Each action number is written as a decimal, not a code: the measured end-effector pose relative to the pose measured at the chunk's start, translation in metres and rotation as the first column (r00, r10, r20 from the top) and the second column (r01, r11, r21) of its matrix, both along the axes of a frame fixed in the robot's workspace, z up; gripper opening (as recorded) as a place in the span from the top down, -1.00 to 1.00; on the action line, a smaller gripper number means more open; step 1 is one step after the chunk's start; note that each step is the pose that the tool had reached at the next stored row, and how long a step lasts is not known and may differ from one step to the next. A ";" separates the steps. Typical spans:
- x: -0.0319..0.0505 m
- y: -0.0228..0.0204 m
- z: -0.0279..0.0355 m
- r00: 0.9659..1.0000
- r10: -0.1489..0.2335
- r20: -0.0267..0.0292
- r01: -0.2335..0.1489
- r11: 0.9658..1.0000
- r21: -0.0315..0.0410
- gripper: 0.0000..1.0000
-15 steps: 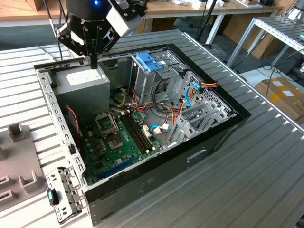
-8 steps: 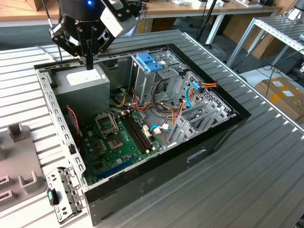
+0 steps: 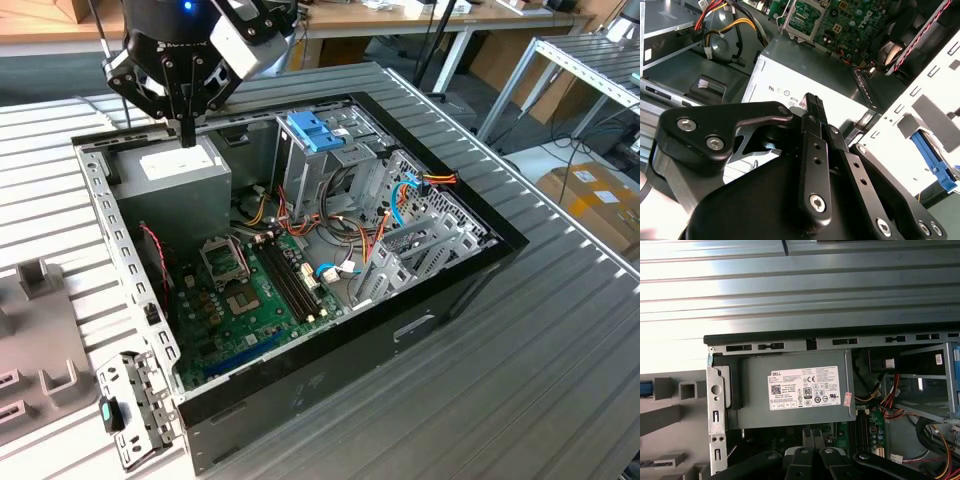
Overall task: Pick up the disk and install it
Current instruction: 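Reach for the disk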
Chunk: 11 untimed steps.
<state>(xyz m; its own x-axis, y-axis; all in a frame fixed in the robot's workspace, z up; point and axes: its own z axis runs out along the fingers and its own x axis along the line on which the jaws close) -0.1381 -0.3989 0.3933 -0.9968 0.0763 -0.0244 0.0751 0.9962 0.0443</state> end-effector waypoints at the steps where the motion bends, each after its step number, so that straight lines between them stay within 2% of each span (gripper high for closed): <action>1: -0.0004 0.0000 0.0000 1.000 0.000 0.000 0.000 1.000 0.000 0.79; 11: -0.0025 0.0000 0.0000 1.000 0.000 0.000 0.000 1.000 0.000 0.79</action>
<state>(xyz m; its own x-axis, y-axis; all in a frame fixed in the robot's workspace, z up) -0.1406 -0.3989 0.3933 -0.9968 0.0762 -0.0244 0.0751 0.9962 0.0443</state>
